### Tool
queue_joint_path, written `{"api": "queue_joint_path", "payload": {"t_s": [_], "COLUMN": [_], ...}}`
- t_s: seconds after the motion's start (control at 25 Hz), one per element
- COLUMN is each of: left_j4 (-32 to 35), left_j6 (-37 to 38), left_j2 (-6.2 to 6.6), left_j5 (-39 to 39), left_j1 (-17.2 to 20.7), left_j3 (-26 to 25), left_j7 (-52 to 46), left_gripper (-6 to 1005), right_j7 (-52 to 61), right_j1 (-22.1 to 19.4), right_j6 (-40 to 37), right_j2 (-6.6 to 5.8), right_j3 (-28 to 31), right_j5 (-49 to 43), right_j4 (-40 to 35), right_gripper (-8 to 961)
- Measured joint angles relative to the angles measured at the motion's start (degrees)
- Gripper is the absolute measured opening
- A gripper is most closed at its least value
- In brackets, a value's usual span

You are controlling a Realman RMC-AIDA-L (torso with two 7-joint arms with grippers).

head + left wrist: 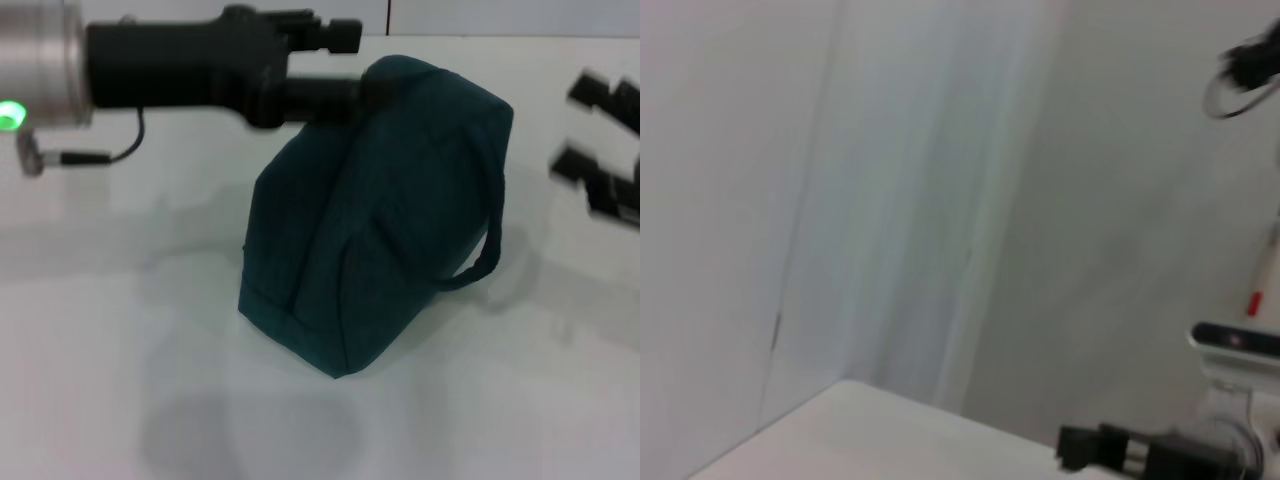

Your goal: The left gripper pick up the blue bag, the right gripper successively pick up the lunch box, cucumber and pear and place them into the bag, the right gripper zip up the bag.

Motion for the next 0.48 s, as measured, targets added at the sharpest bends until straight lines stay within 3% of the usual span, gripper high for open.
{"api": "queue_joint_path", "payload": {"t_s": [0.16,0.24,0.36,0.44,0.48], "left_j4": [-2.4,-5.3,-10.2,-14.6,-14.6], "left_j6": [3.3,4.6,5.5,5.8,5.8], "left_j2": [-0.07,-0.09,-0.1,-0.04,-0.04], "left_j5": [-1.0,-0.9,-0.8,-0.5,-0.5], "left_j1": [5.6,8.2,11.1,12.6,12.6], "left_j3": [0.0,0.1,-0.1,-0.9,-0.9], "left_j7": [11.2,18.3,26.1,30.8,30.8], "left_gripper": [728,792,888,890,891], "right_j7": [0.0,-0.1,-0.4,-0.5,-0.5], "right_j1": [-1.3,-1.8,-2.4,-3.4,-3.4], "right_j6": [-3.3,-3.9,-4.0,-3.9,-3.9], "right_j2": [-1.79,-2.11,-1.91,-0.68,-0.68], "right_j3": [0.1,0.1,1.8,6.1,6.1], "right_j5": [-6.7,-9.9,-14.9,-21.6,-21.6], "right_j4": [-3.3,-4.1,-4.2,-4.0,-4.0], "right_gripper": [866,866,866,866,866]}}
